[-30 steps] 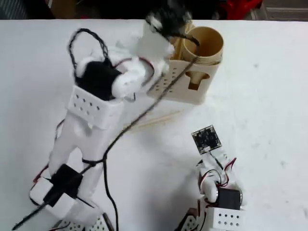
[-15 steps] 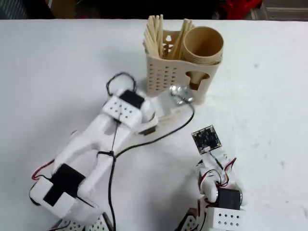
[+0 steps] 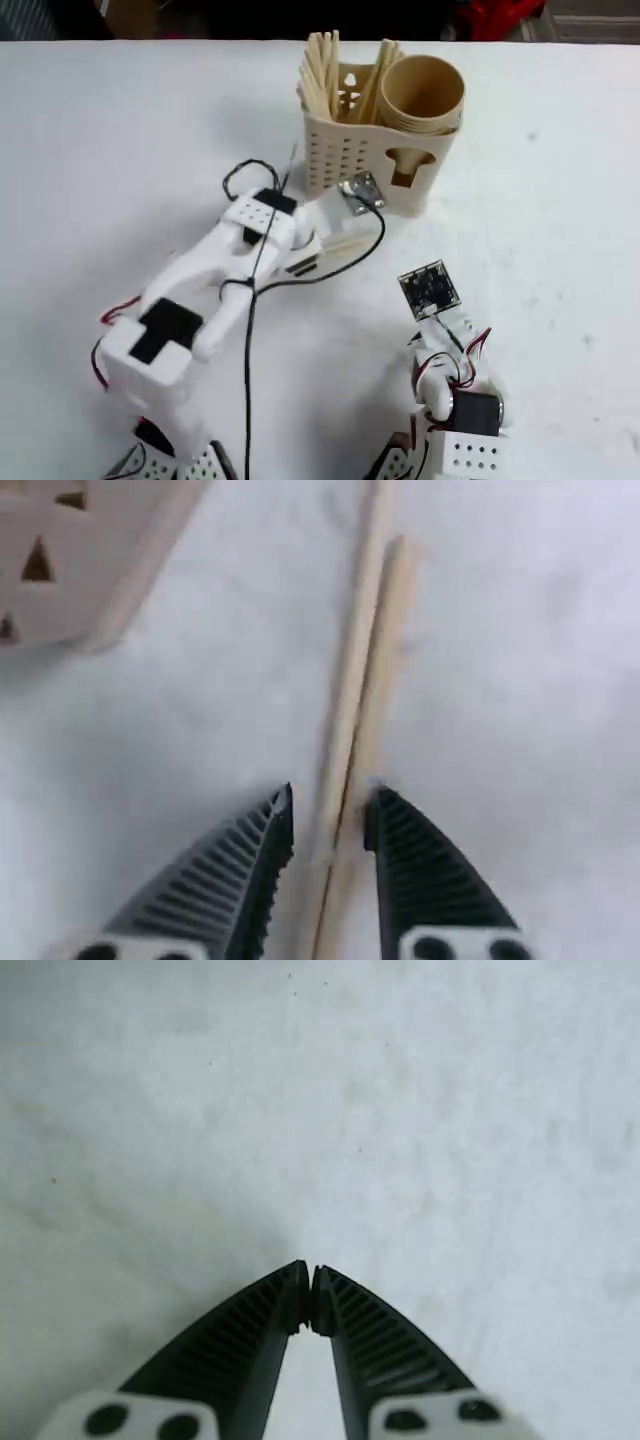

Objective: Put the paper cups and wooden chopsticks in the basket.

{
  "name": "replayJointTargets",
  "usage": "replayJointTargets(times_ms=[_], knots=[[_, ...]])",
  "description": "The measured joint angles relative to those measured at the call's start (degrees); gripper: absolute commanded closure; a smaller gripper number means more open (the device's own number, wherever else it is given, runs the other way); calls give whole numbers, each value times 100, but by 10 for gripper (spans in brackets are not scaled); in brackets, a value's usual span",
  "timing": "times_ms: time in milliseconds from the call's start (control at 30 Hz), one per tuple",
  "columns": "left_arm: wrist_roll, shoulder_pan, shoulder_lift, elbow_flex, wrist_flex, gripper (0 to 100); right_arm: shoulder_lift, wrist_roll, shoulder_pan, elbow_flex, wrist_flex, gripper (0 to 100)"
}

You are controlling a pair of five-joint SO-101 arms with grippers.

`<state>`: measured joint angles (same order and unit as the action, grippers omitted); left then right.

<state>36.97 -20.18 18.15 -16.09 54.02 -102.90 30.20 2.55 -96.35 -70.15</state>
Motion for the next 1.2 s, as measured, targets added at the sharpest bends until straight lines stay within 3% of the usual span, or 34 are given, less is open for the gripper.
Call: replayJointTargets(times_ms=[167,333,633,1000,1200], knots=[[0,0,308,431,343,873,0,0,0,0,0,981],[0,-18,352,510,527,981,0,0,0,0,0,981],[9,9,202,545,1081,978,0,0,0,0,0,981],[9,0,-1556,545,2101,978,0,0,0,0,0,981],[9,-35,-2971,765,2136,977,0,0,0,0,0,981]])
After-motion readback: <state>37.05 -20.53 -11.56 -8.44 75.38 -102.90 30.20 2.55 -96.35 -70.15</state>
